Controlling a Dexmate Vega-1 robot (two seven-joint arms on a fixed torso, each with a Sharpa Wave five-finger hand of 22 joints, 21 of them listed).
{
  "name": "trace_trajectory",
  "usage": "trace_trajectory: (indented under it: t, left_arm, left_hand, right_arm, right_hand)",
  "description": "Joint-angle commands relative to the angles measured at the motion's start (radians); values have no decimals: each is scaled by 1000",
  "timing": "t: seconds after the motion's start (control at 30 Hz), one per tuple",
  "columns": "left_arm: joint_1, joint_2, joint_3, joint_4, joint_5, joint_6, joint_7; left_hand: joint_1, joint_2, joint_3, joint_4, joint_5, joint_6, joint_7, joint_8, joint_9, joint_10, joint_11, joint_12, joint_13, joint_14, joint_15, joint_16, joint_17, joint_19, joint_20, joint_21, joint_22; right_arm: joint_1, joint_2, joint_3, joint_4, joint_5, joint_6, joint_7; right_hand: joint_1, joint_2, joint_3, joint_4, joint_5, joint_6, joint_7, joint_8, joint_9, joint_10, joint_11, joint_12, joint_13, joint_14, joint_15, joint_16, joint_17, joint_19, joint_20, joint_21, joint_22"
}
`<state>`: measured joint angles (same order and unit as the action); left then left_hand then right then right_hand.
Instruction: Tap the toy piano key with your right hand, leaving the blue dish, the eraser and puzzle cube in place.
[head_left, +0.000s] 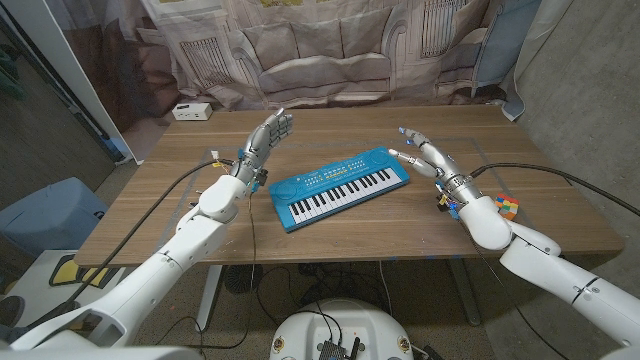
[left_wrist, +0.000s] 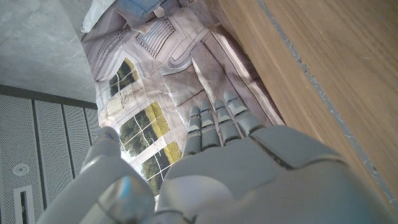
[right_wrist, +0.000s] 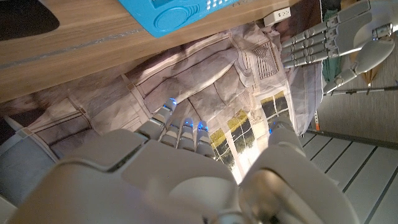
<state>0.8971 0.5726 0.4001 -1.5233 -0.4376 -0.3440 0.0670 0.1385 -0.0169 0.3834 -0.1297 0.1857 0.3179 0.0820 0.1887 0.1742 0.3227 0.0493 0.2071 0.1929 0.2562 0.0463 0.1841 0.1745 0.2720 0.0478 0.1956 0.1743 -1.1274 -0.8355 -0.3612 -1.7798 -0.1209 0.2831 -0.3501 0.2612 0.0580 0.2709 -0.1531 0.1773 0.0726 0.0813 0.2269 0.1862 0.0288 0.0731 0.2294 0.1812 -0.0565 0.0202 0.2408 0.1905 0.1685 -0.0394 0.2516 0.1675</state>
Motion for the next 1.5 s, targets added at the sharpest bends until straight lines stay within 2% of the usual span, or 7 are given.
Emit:
trace_trajectory:
  t: [0.03,0.23,0.33,0.47,0.67,0.87,1.5]
  left_arm:
    - [7,9,7,-43,26,33,33]
    - [10,10,5,-62,32,66,59]
    - [-9,-3,13,-36,29,61,47]
    - [-33,-27,28,10,22,52,31]
    - [-62,-70,55,73,16,58,28]
    - [-53,-84,69,57,37,57,58]
    - [76,42,-10,-98,5,52,53]
  left_hand:
    - [1,8,-4,1,3,6,3,-3,5,-4,-1,-2,2,-5,3,-3,4,-5,4,-3,5]
    - [2,7,-4,0,3,4,2,-3,5,-4,-1,-2,2,-5,2,-2,4,-6,2,-3,5]
    - [2,7,-4,0,3,4,3,-3,5,-5,-1,-3,2,-6,2,-2,4,-5,2,-2,5]
    - [2,5,-5,-1,2,0,2,-4,5,-6,-5,-2,2,-4,0,-1,4,-4,0,-2,4]
    - [3,4,-6,-1,2,0,3,-4,5,-6,2,-2,2,-4,1,-1,4,-5,1,-2,4]
    - [3,3,-7,-2,2,0,3,-3,6,-4,2,-2,2,-3,2,0,4,-5,2,-1,4]
    - [4,2,-8,-2,2,3,4,-1,6,-3,4,-1,2,-2,4,1,4,-7,4,-1,4]
  right_arm:
    - [15,57,36,115,181,183,78]
    - [37,73,45,171,292,243,168]
    - [72,91,35,238,401,286,266]
    - [89,98,38,268,407,304,290]
    - [139,105,19,362,561,342,470]
    - [170,137,19,443,689,359,589]
    - [180,209,35,427,910,232,733]
  right_hand:
    - [8,-3,-2,1,1,26,11,10,3,21,11,6,4,22,7,6,3,21,-23,2,1]
    - [8,-5,-4,2,1,35,14,11,3,27,11,4,4,28,10,6,4,27,-23,0,1]
    - [7,-7,-6,3,1,41,16,9,3,42,18,7,4,30,12,4,5,29,-20,-3,1]
    - [6,-8,-7,4,1,43,16,9,3,46,19,7,4,31,11,3,5,32,-20,-4,1]
    - [8,-4,-8,7,2,59,12,7,3,74,21,8,4,62,12,9,7,65,-16,-2,1]
    - [6,-4,-10,10,2,61,16,5,3,69,24,3,4,58,19,6,8,63,-13,-8,1]
    - [-28,-30,-36,23,2,30,25,-21,1,32,28,-25,5,15,27,-20,14,18,-6,-42,2]
